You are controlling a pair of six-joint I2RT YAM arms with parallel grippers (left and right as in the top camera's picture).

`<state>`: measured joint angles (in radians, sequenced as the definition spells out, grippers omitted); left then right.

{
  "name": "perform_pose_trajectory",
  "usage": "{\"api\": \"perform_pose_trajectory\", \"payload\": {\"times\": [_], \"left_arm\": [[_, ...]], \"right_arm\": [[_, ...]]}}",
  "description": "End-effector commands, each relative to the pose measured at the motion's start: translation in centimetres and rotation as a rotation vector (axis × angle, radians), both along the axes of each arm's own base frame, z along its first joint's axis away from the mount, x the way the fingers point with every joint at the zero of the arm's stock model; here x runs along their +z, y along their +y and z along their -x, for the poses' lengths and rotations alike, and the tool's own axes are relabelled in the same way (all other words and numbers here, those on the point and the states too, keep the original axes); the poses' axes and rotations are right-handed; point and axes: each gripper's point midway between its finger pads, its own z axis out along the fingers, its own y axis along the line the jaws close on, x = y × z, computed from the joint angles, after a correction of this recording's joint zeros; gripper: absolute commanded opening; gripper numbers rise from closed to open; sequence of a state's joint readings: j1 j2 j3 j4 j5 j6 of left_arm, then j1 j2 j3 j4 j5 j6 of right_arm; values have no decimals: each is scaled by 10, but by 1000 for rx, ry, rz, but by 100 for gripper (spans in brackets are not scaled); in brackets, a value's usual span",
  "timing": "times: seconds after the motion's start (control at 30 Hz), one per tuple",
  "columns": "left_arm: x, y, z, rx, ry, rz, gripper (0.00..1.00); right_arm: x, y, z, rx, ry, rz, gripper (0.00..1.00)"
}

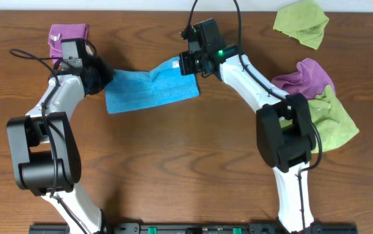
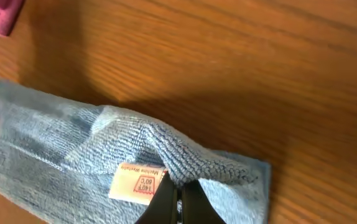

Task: Fold the cloth
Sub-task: 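Lift the near edge and fold it away over the far half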

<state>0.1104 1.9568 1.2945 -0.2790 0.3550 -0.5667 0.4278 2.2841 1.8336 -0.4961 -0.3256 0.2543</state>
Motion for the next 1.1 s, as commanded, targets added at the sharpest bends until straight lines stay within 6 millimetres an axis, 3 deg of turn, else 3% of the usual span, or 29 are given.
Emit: {"api": "perform_pose_trajectory", "payload": {"times": [0.0, 0.27, 0.43, 0.53, 0.7, 0.77, 0.83, 0.87, 0.93, 1.03, 1.07], "left_arm": [[-3, -2, 11, -36, 53, 0, 6], [-12, -7, 61, -90, 243, -8, 6], [-5, -8, 70, -91, 266, -3, 6], [6, -6, 69, -86, 242, -20, 6], [6, -2, 74, -86, 256, -45, 6], [5, -3, 77, -100, 268, -46, 28], [6, -7, 80, -132, 269, -30, 26], [8, -8, 81, -145, 266, -25, 26], [12, -7, 82, -154, 265, -31, 37], [23, -6, 80, -175, 227, -49, 38], [29, -6, 79, -176, 210, -55, 36]], "right_arm": [[2, 2, 9, 16, 68, -31, 1], [-19, -15, 51, 37, 253, 64, 1], [-24, -22, 65, 51, 308, 96, 1], [-25, -23, 67, 63, 309, 104, 1], [-25, -22, 68, 68, 308, 106, 1], [-25, -23, 69, 68, 314, 108, 33], [-25, -24, 70, 69, 317, 110, 66], [-24, -25, 69, 74, 312, 111, 71], [-20, -28, 67, 76, 301, 110, 75], [-4, -34, 59, 59, 263, 97, 70], [3, -36, 56, 53, 245, 89, 53]]}}
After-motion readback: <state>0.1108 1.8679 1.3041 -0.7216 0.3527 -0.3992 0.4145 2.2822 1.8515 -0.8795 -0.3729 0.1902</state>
